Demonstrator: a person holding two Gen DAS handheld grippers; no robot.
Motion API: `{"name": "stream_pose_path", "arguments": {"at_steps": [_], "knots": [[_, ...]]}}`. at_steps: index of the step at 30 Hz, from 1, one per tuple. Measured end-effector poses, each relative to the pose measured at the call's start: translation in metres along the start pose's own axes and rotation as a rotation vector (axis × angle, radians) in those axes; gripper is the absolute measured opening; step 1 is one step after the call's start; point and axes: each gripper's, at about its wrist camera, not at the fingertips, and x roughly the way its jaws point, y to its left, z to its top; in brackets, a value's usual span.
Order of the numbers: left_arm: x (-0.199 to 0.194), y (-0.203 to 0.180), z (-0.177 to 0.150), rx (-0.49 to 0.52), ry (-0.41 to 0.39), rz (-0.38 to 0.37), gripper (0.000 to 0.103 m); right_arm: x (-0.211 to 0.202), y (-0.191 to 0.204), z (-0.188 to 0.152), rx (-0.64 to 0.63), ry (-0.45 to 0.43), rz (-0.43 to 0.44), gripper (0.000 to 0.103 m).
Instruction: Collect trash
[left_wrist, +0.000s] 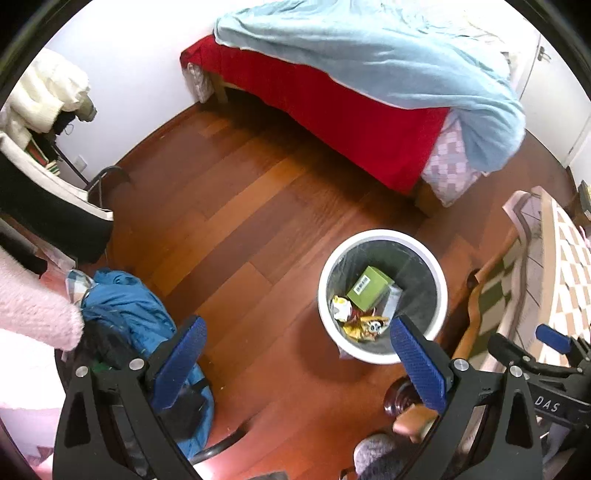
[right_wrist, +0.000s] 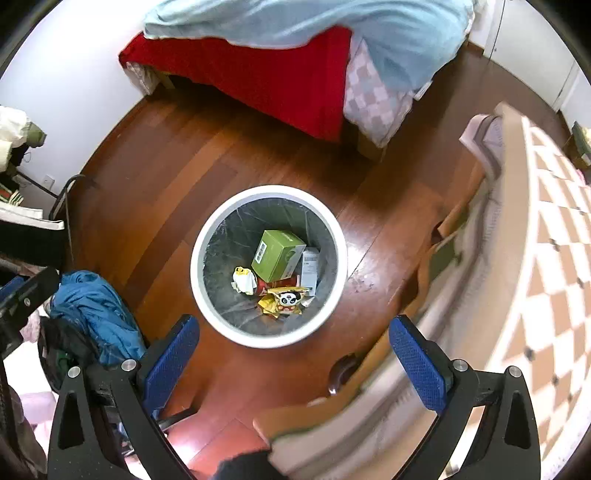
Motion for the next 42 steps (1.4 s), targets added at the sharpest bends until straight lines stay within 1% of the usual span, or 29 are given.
{"name": "stream_pose_path", "arguments": {"at_steps": [4, 6, 11, 19, 21, 25, 30, 35, 42], "knots": [[-0.040, -0.007, -0.019, 0.017, -0.021, -0.020, 0.102, -0.043, -0.002, -0.018, -0.010, -0.044, 0.011, 0.103], [-0.058, -0.011, -0.028, 0.020, -0.033, -0.033, 0.102, -0.070, -0.005, -0.028, -0.015, -0.069, 0.030, 0.103], [-0.112, -0.014, -0.045, 0.025, -0.077, -0.090, 0.102, -0.135, -0.007, -0.048, -0.041, -0.129, 0.068, 0.103], [-0.188, -0.013, -0.060, 0.048, -0.163, -0.166, 0.102, -0.229, -0.009, -0.082, -0.099, -0.214, 0.131, 0.103], [-0.208, -0.012, -0.063, 0.054, -0.179, -0.207, 0.102, -0.249, -0.009, -0.090, -0.104, -0.231, 0.148, 0.103], [-0.246, -0.008, -0.069, 0.065, -0.229, -0.261, 0.102, -0.291, -0.010, -0.104, -0.108, -0.266, 0.190, 0.103], [-0.278, -0.004, -0.076, 0.067, -0.268, -0.321, 0.102, -0.340, -0.008, -0.119, -0.126, -0.304, 0.236, 0.103], [-0.303, -0.003, -0.083, 0.082, -0.289, -0.370, 0.102, -0.370, -0.006, -0.134, -0.145, -0.324, 0.261, 0.103], [-0.323, 0.000, -0.091, 0.084, -0.313, -0.403, 0.102, -0.396, -0.006, -0.151, -0.146, -0.330, 0.319, 0.103]]}}
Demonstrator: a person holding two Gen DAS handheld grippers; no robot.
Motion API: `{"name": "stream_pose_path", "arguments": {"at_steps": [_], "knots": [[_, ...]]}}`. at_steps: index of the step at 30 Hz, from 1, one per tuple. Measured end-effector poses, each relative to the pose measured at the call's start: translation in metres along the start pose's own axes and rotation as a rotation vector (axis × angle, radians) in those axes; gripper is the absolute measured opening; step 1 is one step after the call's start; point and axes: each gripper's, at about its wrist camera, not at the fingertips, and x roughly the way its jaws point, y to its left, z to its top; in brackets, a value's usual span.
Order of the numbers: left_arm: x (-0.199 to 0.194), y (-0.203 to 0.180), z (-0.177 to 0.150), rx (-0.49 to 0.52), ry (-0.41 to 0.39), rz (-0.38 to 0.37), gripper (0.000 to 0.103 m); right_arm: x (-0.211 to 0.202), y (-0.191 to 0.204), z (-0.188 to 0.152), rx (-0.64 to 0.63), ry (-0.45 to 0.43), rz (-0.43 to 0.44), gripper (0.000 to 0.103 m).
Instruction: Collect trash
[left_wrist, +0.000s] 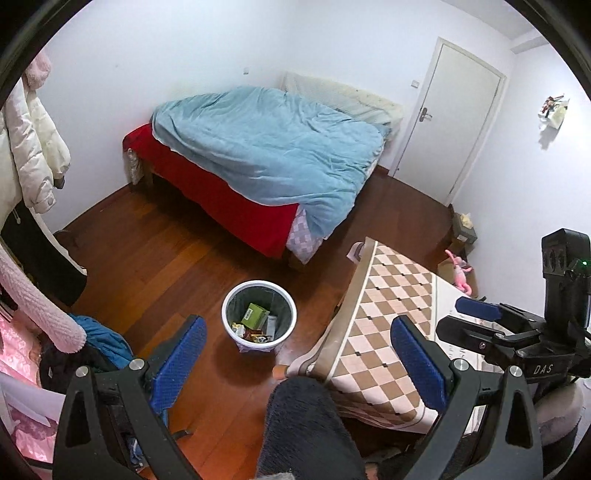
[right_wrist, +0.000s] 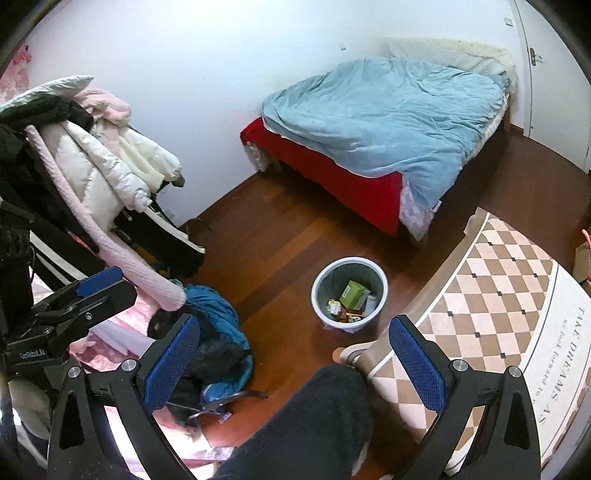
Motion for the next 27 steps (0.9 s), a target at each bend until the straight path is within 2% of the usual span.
{"name": "stream_pose_path", "arguments": {"at_steps": [14, 27], "knots": [[-0.018, 0.003, -0.003, -0.005, -0.052, -0.007, 0.102, -0.018, 0.008, -0.001, 0.002, -0.015, 0.024, 0.103], [-0.020, -0.001, -0.004, 0.004, -0.054, -0.033, 0.103, -0.020, 0.010, 0.000, -0.013, -0.015, 0.024, 0.103]]}}
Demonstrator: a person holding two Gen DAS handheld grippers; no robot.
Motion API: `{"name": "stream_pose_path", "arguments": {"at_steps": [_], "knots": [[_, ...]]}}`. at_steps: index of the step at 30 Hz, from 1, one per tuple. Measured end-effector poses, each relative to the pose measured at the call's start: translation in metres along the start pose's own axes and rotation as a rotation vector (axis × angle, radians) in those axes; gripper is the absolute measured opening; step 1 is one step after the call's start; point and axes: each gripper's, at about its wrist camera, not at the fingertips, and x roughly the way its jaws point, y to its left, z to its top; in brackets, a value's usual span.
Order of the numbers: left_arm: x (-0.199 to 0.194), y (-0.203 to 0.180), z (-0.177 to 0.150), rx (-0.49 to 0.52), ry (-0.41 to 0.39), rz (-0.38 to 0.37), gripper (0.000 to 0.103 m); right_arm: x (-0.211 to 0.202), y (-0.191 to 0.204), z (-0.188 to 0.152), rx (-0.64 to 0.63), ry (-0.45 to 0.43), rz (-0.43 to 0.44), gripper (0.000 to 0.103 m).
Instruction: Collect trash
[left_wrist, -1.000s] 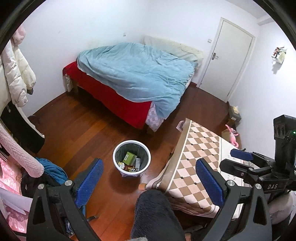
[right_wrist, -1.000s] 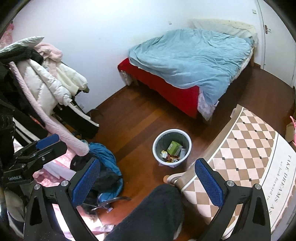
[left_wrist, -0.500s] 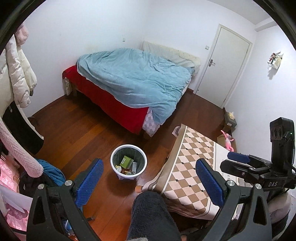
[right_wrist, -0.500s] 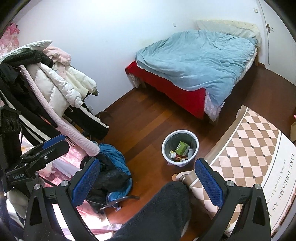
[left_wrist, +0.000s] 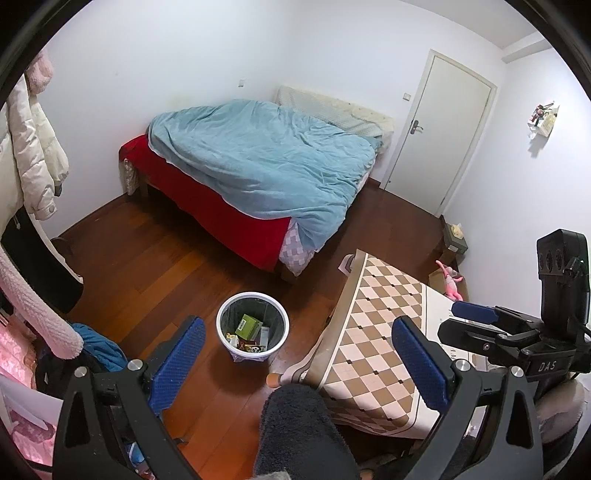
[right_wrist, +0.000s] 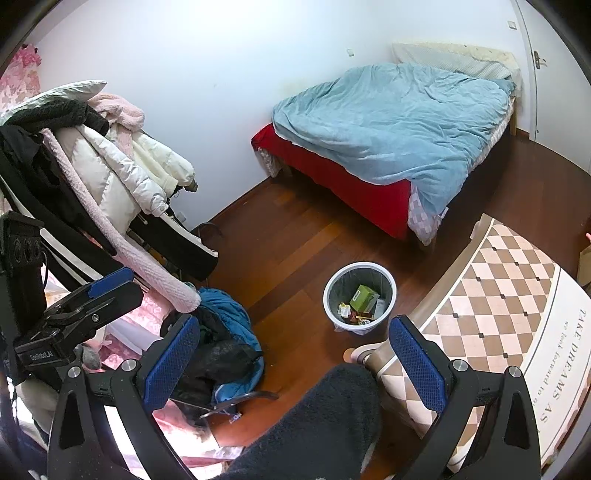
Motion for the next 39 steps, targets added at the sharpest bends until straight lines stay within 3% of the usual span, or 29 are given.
{"name": "stream_pose_path", "arguments": {"at_steps": [39], "knots": [[0.002, -0.012, 0.004, 0.034, 0.019, -0.050, 0.103, -0.025, -0.002, -0.002, 0.004, -0.031, -0.028, 0.103]]}}
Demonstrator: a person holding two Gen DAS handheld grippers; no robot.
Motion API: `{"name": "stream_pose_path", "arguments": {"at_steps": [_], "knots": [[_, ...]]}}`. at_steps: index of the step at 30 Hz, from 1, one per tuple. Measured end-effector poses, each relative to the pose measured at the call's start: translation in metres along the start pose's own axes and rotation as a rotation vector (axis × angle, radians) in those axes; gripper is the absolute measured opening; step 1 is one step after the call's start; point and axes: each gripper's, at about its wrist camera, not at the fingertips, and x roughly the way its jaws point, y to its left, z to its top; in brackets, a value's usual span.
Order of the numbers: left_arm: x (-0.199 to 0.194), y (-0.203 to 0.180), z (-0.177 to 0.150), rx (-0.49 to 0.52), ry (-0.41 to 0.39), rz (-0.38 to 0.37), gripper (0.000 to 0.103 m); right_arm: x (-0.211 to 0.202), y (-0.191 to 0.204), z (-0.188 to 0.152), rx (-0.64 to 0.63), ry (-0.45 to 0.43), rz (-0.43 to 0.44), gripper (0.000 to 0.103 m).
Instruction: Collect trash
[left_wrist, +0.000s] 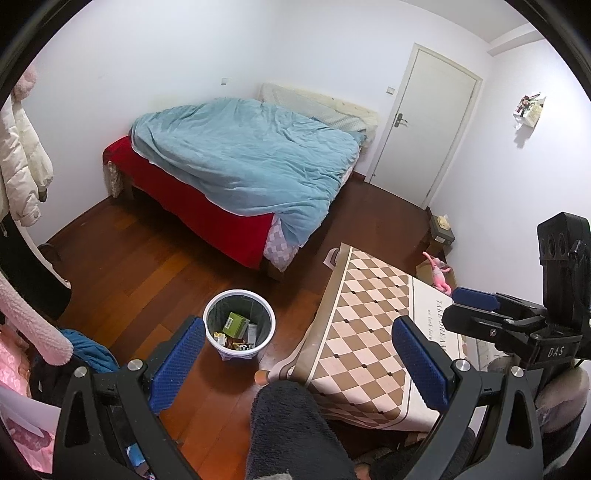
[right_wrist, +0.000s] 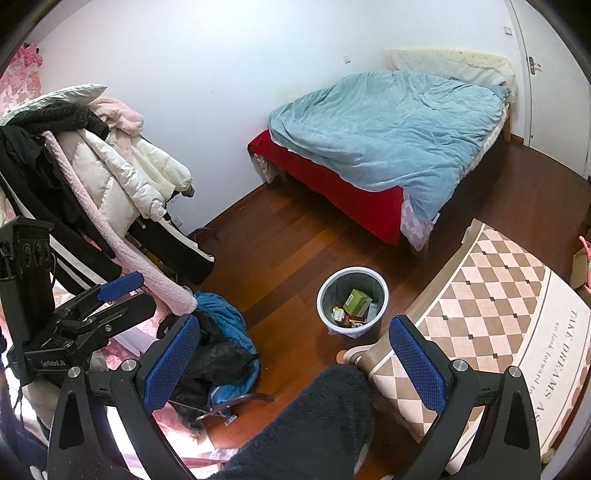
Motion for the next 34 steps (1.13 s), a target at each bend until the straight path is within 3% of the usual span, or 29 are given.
{"name": "stream_pose_path", "arguments": {"at_steps": [34], "knots": [[0.0000, -0.0041, 0.0028, 0.005, -0.001, -0.026, 0.103, -0.0047, -0.0087, 0.0010, 0.000, 0.004, -0.001, 0.103]]}}
